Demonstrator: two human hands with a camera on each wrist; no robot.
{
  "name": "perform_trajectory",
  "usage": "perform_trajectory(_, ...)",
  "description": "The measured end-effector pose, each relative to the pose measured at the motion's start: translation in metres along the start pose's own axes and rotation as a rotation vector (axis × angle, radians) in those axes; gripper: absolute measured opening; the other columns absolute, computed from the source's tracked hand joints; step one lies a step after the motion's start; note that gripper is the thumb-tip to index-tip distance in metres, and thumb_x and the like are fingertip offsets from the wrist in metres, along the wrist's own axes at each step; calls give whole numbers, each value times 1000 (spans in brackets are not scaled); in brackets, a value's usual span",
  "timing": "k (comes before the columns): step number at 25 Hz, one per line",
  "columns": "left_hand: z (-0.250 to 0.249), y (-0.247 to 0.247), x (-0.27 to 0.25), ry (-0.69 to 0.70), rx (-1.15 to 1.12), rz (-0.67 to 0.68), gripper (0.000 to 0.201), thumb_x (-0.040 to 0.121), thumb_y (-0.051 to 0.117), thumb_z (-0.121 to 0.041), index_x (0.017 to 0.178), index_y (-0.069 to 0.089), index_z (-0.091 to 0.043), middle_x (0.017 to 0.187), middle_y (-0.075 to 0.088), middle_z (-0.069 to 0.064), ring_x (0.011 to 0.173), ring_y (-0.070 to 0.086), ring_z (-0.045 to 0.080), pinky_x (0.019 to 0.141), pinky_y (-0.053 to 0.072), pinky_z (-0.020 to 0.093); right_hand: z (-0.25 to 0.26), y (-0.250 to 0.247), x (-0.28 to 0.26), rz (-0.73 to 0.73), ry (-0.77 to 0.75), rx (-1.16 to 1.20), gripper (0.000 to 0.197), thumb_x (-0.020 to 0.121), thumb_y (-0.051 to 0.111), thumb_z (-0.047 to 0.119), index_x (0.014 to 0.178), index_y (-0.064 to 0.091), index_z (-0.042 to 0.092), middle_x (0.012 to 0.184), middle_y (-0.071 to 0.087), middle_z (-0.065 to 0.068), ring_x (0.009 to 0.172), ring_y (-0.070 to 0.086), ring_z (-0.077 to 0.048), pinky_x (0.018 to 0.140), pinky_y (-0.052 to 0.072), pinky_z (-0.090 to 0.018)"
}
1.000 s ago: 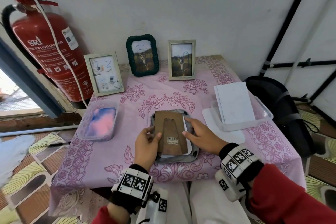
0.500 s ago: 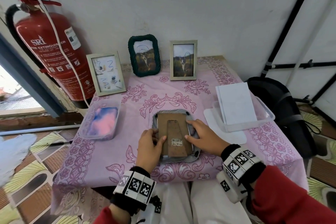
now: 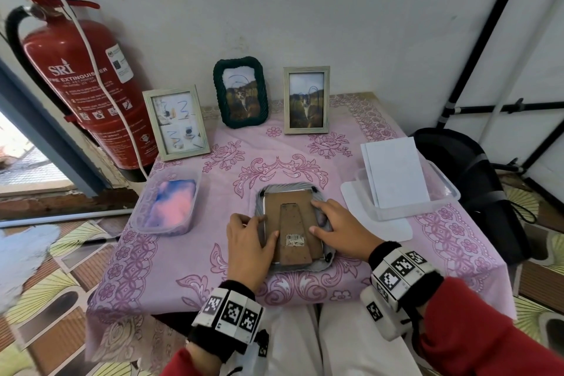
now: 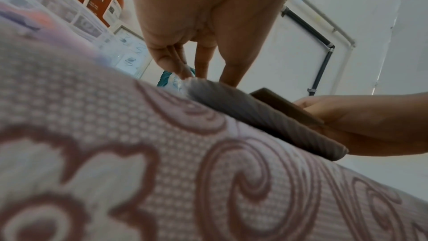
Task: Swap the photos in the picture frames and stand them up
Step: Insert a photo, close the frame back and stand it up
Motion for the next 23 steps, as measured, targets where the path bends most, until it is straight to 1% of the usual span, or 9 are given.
perform_trajectory(2,2,-1,3,-46,46,42,50,85,62,-36,129,52,-14,120,40,11,114,37,25,98,27,28,1,0,0,6,4,-8,61,92,56,21,144,28,6,105,36,3,101,37,-8,87,28,-14)
perform_trajectory(5,6,-1,7,-99,13,125,49,86,60,-41,130,52,-20,124,39,9,117,36,26,100,28,31,3,1,0,10,27,-16,61,92,54,21,145,27,7,108,37,-1,106,43,-18,90,31,-20)
perform_trajectory(8,11,-1,9,-124,-90,146,46,85,63,-36,128,53,-21,121,39,10,115,37,26,102,28,31,8,1,1,7,41,-25,49,91,55,23,136,38,14,100,39,-1,98,42,-15,84,34,-23)
perform_trajectory(10,16,-1,11,-135,-141,170,44,85,65,-32,126,55,-22,118,39,9,115,37,26,103,30,31,12,2,2,17,54,-39,41,90,55,26,128,44,16,97,38,0,97,45,-18,81,34,-24)
perform_trajectory(13,22,-2,16,-165,-248,225,40,84,67,-26,122,56,-25,111,35,3,117,37,26,107,32,37,13,0,4,15,85,-19,51,89,58,25,135,39,16,104,43,-4,107,45,-19,87,34,-24)
perform_trajectory(15,24,-2,18,-188,-328,239,39,82,68,-26,119,58,-26,110,34,2,118,38,25,108,33,40,12,-2,4,-31,92,1,50,89,58,21,135,42,10,107,51,-11,103,48,-19,82,33,-20)
perform_trajectory(18,27,-2,19,-189,-356,252,47,71,64,-41,116,58,-29,108,35,-1,115,39,22,107,34,39,10,-2,2,-99,58,-37,36,88,58,14,122,54,5,99,55,-16,96,54,-26,71,31,-18)
perform_trajectory(21,29,1,18,-164,-340,217,32,82,68,-29,113,59,-30,107,36,-2,115,40,23,106,34,38,12,-1,0,-113,36,-100,34,88,57,14,120,56,6,99,54,-13,94,55,-26,81,41,-26)
perform_trajectory(23,29,1,18,-162,-346,201,28,85,66,-23,113,61,-26,109,38,0,116,42,24,107,34,37,13,-2,0,-140,27,-99,36,87,57,11,123,56,6,95,56,-8,85,55,-19,82,42,-25)
Point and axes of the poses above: each hand's wrist, its own x-axis towards the middle knuckle, its own y-axis out of the palm, z = x × y, the point moved 1 cm from there along x, towards the middle knuckle
